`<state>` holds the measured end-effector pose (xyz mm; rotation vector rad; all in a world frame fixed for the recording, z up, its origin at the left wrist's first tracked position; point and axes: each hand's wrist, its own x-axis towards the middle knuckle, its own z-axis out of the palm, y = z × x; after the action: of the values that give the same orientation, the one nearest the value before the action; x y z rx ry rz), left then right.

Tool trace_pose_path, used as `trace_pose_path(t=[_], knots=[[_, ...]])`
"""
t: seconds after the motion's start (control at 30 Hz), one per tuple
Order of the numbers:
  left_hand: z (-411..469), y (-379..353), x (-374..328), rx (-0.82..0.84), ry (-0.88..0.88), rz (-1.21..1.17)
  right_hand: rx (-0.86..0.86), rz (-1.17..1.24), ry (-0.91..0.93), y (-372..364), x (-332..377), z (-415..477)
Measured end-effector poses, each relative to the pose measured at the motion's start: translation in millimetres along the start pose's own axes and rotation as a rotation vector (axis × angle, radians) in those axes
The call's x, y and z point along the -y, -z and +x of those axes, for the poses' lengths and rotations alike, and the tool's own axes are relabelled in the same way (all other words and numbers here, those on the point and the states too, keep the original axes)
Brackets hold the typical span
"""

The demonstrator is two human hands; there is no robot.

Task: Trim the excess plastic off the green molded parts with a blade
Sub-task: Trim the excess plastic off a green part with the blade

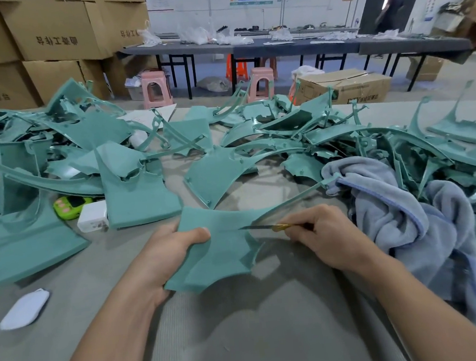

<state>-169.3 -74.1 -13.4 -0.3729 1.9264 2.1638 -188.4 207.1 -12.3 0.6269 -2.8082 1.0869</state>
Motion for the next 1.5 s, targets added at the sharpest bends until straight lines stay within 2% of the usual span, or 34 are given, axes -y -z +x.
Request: trace_pose_path(t=[0.17, 0.33, 0.47, 0.6, 0.67, 0.83, 0.9, 0.97, 1.07, 1.23, 1.37, 1.43, 1.5], knots=[[0.5, 0.7, -0.6, -0.021, -0.004, -0.002, 0.118, -0.094, 0.027, 5.8, 2.2, 0.8], [0.4, 0.1, -0.2, 0.015, 0.006, 0.021, -0.004, -0.020, 0.015, 3.3, 4.3, -2.5], [1.2, -0.6, -0.3, -0.040, -0.003, 0.003, 0.109, -0.093, 0.041, 4.3, 7.2, -2.3], [4.5, 1.4, -1.3, -0.157, -0.049, -0.060, -0.039, 0.051, -0.005, 3.4, 3.1, -4.0], [6.3, 1.7, -1.0, -0.193, -0.065, -0.101, -0.061, 0.046, -0.002, -2.4, 6.1, -3.9], [10.5, 5.4, -0.8, -0.260, -0.092, -0.193, 0.119, 0.035, 0.036, -16.5, 19.1, -9.0], [10.6, 5.9, -1.5, -0.256, -0.089, -0.200, 0.087, 0.073, 0.042, -19.0, 21.7, -9.6], [9.3, 4.4, -1.9, -0.234, -0.074, -0.185, -0.025, 0.148, 0.014, -20.5, 20.5, -8.9], [7.8, 1.7, -2.9, -0.210, -0.062, -0.179, -0.128, 0.158, -0.106, -21.7, 15.4, -6.2], [7.2, 2.6, -4.0, -0.202, -0.056, -0.177, -0.014, 0.207, -0.073, -19.3, 15.1, -7.6], [6.6, 3.5, -4.6, -0.204, -0.050, -0.176, -0.094, 0.292, -0.119, -21.1, 8.1, -3.8], [5.5, 3.7, -5.1, -0.194, -0.041, -0.185, -0.015, 0.414, -0.078, -21.1, 9.4, -3.7], [4.7, 4.0, -4.6, -0.184, -0.031, -0.206, 0.001, 0.421, -0.108, -21.5, 9.1, -2.0]])
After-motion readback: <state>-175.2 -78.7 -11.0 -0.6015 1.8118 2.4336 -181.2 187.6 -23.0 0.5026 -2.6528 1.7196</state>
